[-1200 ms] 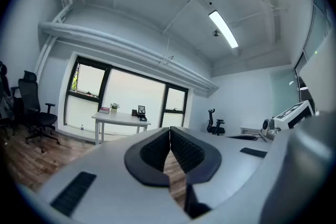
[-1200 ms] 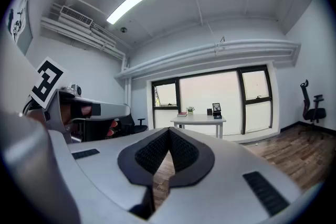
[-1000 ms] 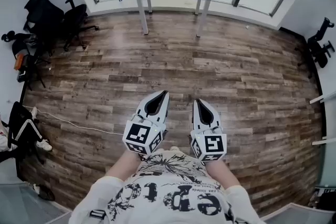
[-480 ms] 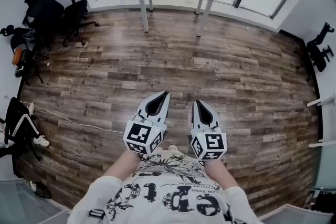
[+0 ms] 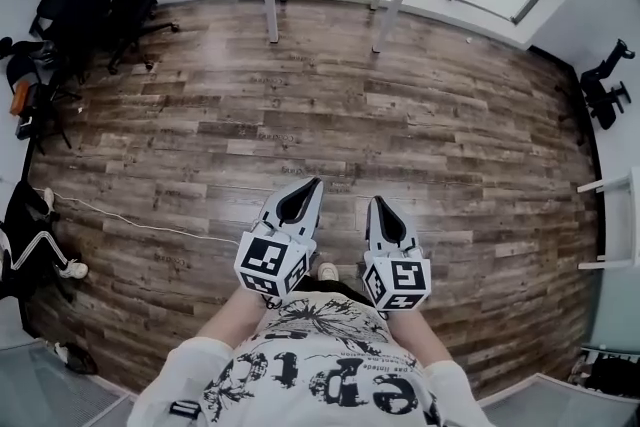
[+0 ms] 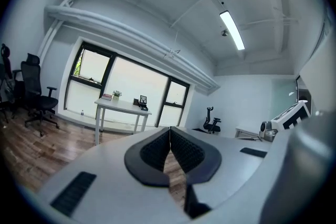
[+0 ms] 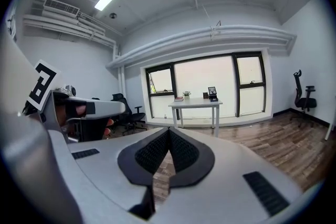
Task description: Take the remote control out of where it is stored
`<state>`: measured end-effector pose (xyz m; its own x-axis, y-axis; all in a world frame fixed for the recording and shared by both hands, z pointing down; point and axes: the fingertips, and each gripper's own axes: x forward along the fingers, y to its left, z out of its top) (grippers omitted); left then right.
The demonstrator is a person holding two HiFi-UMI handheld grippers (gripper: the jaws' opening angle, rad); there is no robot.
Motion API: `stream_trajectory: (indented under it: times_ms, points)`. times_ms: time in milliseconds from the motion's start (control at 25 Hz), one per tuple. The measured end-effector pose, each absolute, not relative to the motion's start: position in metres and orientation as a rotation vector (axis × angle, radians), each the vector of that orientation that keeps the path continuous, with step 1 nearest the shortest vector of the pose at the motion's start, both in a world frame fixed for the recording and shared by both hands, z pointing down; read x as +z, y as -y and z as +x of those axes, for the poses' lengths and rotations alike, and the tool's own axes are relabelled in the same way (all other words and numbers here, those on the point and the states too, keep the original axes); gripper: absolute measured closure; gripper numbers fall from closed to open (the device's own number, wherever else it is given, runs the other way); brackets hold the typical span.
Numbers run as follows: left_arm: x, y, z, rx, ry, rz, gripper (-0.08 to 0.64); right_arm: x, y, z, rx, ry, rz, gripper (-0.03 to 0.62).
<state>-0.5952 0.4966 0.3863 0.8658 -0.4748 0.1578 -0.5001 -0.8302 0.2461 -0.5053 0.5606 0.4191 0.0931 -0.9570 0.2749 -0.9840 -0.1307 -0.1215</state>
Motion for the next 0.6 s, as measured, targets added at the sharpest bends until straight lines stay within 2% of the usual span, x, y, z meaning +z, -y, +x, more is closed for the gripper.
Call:
stream_trajectory:
  times_ms: [320,600]
  points:
    - [0.405,-0.485,-0.597,0.177,0.748,2.72,0.549,0.434,-0.555,-0.509,0.473,1.995,2.199,0.591]
    - [0.412,-0.472,-0.548,0.204,0.777,2.717,0.549,0.432,-0.529,-0.457,0.447,2.074,2.202,0.591]
